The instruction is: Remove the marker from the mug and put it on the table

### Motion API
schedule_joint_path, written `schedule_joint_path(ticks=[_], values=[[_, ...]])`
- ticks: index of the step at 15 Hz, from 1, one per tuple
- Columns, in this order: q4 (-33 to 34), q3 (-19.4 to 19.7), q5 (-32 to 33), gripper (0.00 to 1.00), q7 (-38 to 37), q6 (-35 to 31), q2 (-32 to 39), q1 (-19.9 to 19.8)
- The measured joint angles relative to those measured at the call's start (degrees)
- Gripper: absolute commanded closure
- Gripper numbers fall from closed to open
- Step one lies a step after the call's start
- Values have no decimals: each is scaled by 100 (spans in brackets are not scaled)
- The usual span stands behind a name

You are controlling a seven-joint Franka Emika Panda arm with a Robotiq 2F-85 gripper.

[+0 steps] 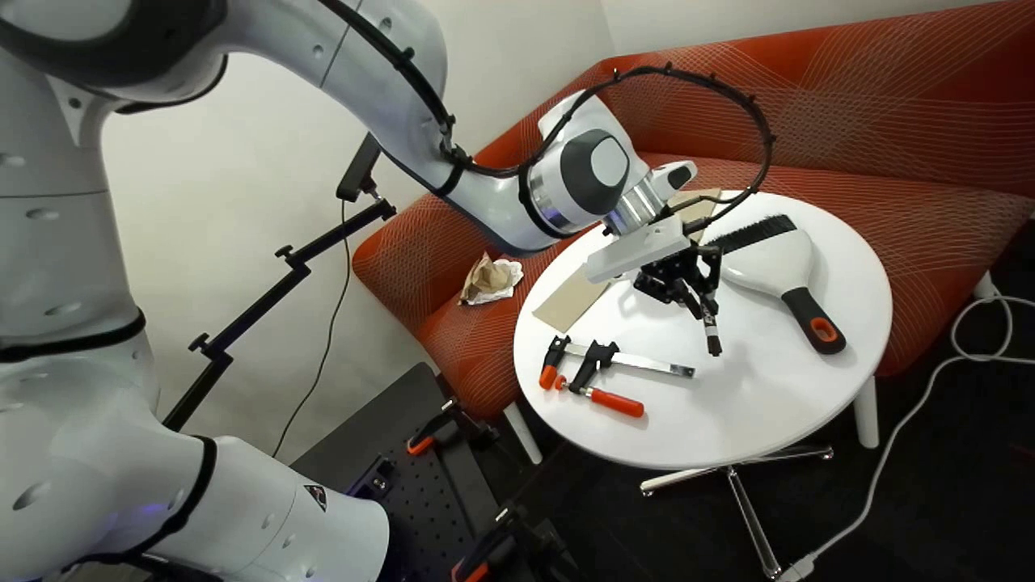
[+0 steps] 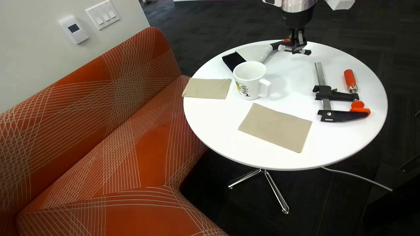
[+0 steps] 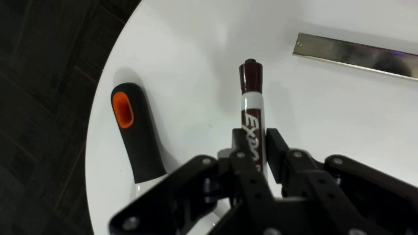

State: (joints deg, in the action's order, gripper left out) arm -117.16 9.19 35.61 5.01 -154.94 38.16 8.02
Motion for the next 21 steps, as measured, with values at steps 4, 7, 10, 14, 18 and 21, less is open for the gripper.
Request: schedule_joint_path(ticks=[4,7,10,14,18,21], values=[[294,49,138,95,0,0,315,86],[429,49,167,55,2,0,455,118],[493,49,168,34,4,0,517,143],[533,52,172,5,4,0,520,155],[575,71,189,0,4,0,520,158],[581,72,190,0,4,0,513,160]])
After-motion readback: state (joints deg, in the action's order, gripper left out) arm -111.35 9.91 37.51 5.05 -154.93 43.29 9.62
